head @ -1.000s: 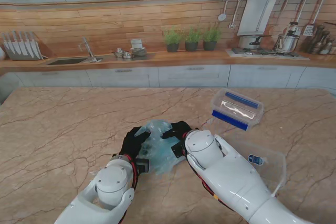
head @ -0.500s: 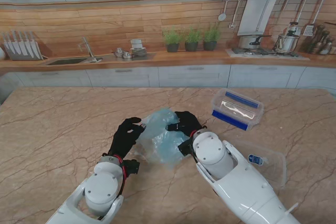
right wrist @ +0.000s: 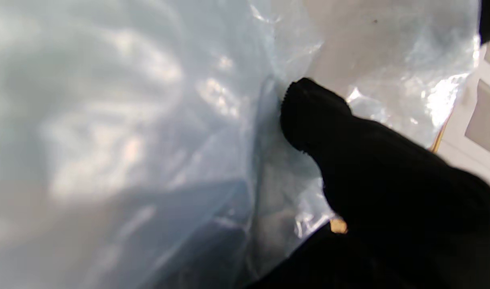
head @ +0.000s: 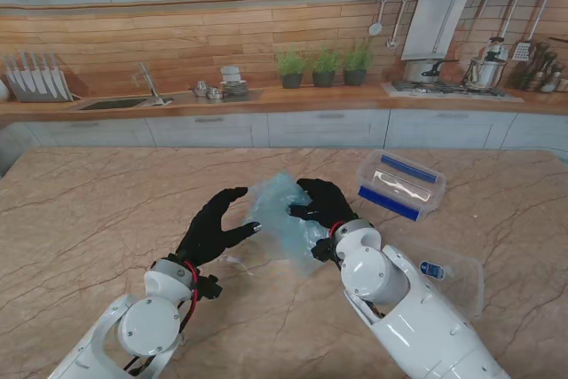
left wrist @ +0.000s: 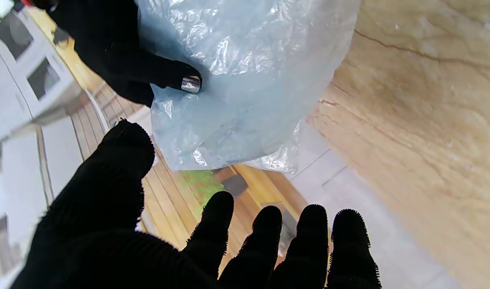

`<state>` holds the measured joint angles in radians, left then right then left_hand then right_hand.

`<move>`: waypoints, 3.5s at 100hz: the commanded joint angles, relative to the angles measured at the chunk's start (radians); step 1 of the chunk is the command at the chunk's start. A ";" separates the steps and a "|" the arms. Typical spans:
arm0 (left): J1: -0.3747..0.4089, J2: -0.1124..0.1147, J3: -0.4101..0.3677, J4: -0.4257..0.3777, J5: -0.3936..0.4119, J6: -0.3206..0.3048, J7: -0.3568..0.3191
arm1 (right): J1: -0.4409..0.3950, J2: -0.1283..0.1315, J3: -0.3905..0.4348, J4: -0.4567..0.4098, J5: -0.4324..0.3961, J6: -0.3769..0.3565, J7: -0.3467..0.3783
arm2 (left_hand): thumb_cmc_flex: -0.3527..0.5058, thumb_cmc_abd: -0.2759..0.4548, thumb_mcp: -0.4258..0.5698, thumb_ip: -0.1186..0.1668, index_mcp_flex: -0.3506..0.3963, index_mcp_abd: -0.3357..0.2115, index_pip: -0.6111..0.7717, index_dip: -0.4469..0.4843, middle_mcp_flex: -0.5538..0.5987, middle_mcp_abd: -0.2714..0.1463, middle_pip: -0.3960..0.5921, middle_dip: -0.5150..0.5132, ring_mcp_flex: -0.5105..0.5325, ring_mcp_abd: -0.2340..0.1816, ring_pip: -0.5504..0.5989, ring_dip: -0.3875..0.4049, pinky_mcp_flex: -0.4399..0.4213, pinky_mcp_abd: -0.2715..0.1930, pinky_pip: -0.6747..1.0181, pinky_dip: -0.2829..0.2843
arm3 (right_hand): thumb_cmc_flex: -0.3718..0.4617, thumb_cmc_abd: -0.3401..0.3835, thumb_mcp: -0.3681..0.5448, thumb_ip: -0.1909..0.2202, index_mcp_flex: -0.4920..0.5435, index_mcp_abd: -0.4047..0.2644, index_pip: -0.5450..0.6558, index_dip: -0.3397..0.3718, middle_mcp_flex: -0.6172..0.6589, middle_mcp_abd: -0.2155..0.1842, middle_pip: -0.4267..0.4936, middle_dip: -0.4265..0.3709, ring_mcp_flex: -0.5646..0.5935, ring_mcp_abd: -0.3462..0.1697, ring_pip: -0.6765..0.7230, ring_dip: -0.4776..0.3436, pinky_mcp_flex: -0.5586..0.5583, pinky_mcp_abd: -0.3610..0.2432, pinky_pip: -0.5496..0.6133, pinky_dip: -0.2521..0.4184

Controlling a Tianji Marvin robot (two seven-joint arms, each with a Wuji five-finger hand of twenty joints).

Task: Fold the bubble film and place it into the plastic crate

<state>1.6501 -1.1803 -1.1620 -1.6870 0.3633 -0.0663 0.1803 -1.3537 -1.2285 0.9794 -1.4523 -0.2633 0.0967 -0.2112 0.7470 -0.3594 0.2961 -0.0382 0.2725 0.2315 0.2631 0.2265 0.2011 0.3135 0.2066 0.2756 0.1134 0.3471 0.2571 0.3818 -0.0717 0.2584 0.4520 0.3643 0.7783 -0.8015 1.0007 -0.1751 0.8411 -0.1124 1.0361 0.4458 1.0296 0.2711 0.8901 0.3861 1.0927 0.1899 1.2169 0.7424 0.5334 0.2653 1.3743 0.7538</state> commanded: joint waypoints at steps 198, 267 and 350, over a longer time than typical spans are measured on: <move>-0.083 -0.015 0.103 0.118 -0.137 -0.151 0.019 | -0.027 0.091 0.029 -0.078 -0.046 -0.226 0.259 | 0.227 -0.132 0.194 -0.081 0.280 -0.260 0.818 0.510 0.600 -0.121 0.294 0.267 0.474 -0.055 0.289 0.145 0.185 0.105 0.455 0.128 | 0.027 0.147 -0.065 0.025 -0.095 -0.051 -0.066 0.022 -0.099 -0.016 -0.086 0.077 -0.148 -0.019 -0.094 0.066 -0.106 -0.022 -0.179 0.069; -0.082 -0.045 0.114 0.123 -0.199 -0.149 0.100 | -0.027 0.129 0.118 -0.143 0.034 -0.113 0.458 | 0.261 -0.110 0.324 -0.065 0.423 -0.197 0.716 0.176 0.928 -0.116 0.443 0.332 0.810 -0.006 0.643 0.206 0.506 0.141 0.829 0.271 | -0.174 0.277 -0.346 0.149 -0.255 0.045 -0.482 0.121 -0.329 -0.007 -0.285 -0.011 -0.351 0.050 -0.520 -0.114 -0.231 0.009 -0.375 0.036; -0.024 -0.098 0.035 0.066 -0.280 -0.116 0.296 | -0.023 0.171 0.305 -0.059 -0.473 -0.191 0.399 | 0.318 -0.062 0.312 -0.078 0.349 -0.228 0.723 0.206 0.850 -0.134 0.320 0.353 0.712 0.003 0.596 0.186 0.662 0.112 0.965 0.269 | -0.212 0.238 -0.345 0.147 -0.361 0.071 -0.489 0.137 -0.460 -0.031 -0.338 -0.028 -0.488 -0.014 -0.820 -0.244 -0.248 -0.035 -0.737 0.001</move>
<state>1.6146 -1.2705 -1.1178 -1.6065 0.0956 -0.1716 0.4618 -1.3868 -1.0633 1.2867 -1.5434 -0.7377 -0.1124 0.2067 1.0151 -0.4527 0.6096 -0.0982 0.6428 0.0477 0.9816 0.4156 1.0658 0.2124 0.5492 0.6162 0.8448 0.3554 0.8600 0.5680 0.5714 0.4012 1.3534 0.6303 0.5753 -0.5470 0.6221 -0.0526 0.4960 -0.0609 0.5330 0.5773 0.5938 0.2542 0.5299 0.3601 0.6267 0.1910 0.3927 0.5095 0.2774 0.2516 0.6625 0.7492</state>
